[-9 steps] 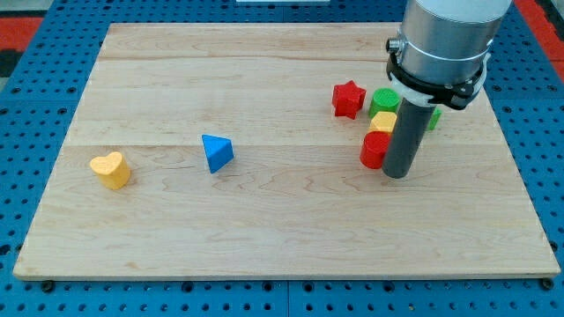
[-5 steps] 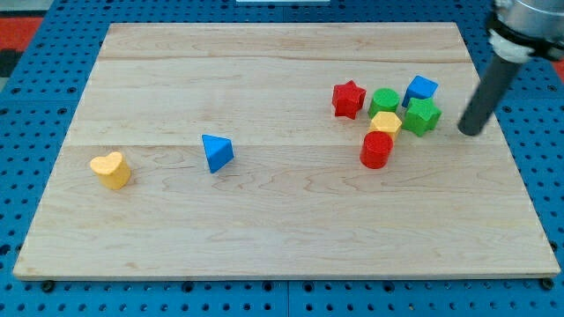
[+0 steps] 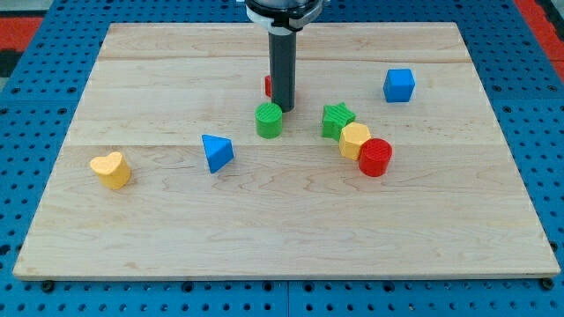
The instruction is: Separate green circle from the group of blocks
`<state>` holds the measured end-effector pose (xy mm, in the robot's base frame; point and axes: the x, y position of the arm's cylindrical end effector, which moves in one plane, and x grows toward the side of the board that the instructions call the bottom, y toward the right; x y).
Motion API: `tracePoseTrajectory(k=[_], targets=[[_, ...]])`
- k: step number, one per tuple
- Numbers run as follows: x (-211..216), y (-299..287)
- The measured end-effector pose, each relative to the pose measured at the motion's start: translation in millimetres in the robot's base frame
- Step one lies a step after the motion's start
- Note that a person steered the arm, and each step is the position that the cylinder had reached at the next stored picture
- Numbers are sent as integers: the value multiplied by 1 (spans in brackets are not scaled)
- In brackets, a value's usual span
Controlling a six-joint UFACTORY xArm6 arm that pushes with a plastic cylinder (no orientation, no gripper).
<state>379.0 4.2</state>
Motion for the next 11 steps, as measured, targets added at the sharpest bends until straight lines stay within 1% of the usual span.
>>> tracePoseTrajectory(k=[1, 2, 3, 4, 5, 6, 7, 8, 9, 10, 11], targets=[[17, 22], [40, -21], [40, -101], [32, -167], [18, -146], [17, -134], [-2, -137], [-20, -189], [-14, -244], [-12, -234], [-15, -207]])
